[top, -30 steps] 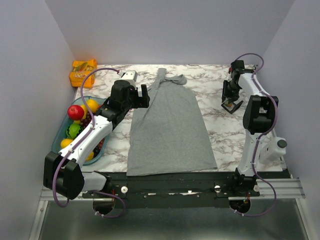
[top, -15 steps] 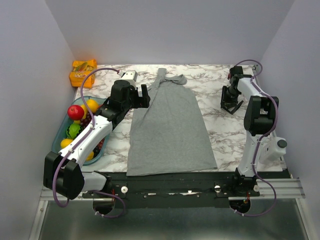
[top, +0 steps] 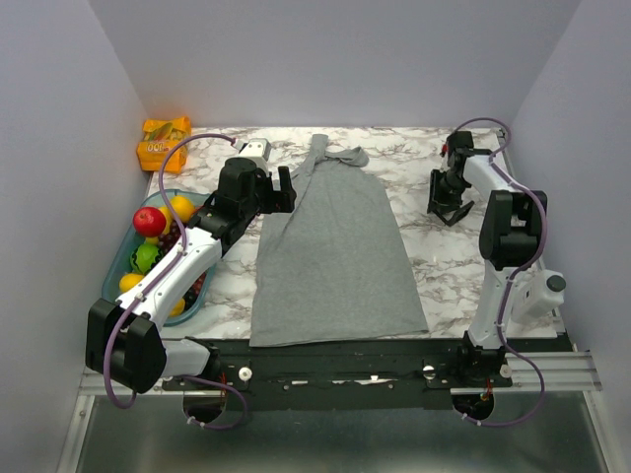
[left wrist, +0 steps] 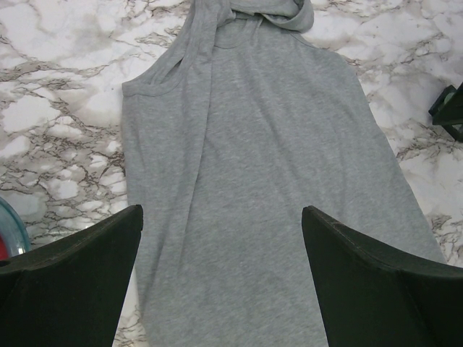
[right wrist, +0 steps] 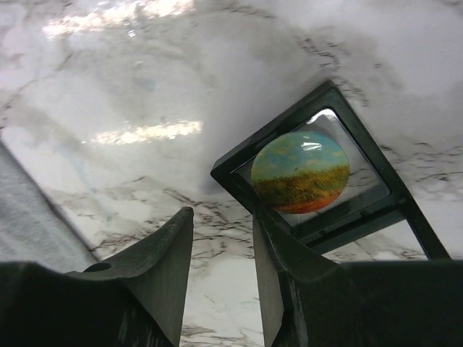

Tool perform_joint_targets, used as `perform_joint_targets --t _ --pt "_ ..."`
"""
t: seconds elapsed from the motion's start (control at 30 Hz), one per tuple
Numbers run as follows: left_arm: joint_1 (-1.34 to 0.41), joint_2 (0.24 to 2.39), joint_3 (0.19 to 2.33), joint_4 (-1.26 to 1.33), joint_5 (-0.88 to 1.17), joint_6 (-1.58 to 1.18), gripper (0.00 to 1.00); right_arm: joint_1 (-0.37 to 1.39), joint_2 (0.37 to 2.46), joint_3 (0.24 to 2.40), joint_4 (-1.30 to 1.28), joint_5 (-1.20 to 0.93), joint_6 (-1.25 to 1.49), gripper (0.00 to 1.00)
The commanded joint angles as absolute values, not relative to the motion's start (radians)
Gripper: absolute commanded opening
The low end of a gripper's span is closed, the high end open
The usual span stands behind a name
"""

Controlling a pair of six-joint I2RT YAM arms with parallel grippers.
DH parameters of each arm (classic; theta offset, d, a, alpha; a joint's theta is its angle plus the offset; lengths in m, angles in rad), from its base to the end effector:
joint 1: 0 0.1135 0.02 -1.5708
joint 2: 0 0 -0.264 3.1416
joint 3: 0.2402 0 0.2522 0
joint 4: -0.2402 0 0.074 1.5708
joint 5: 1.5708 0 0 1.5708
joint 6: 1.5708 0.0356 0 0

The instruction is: Pin the brooch onto the clothing

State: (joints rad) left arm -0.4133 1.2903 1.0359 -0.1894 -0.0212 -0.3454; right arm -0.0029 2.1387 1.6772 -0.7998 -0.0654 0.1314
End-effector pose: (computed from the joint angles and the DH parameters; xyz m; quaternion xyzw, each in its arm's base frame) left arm 0.2733 -0.1190 0.3165 0.0230 0.8450 -0.1895 0.4995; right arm 0.4414 0.0010 0.1764 0.0612 0.9856 0.0421 0.1517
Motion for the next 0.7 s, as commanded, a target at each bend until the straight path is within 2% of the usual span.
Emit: perform_joint_targets --t 0.0,0.2,0.37,0.53,0.67 --pt "-0.408 1.27 1.055 -0.193 -0.008 -0.347 0.99 0.031 2.105 1.643 -0.776 -0.167 0.156 0.47" --pt "-0.408 1.278 1.057 -0.195 -0.009 -0.348 0.99 0.029 2.059 1.69 -0.798 -0.077 0.176 0.5" --pt "-0.408 1.282 1.057 -0.195 -0.011 -0.344 0.99 0.009 2.039 1.736 -0.81 -0.025 0.201 0.57" --pt "-0.408 1.287 1.058 -0.196 -0.008 -0.348 0.99 0.003 2.074 1.747 -0.816 -0.005 0.206 0.6" --pt "-0.408 1.29 1.058 -0.195 -0.005 -0.348 0.99 -0.028 2.115 1.735 -0.822 0.041 0.218 0.66"
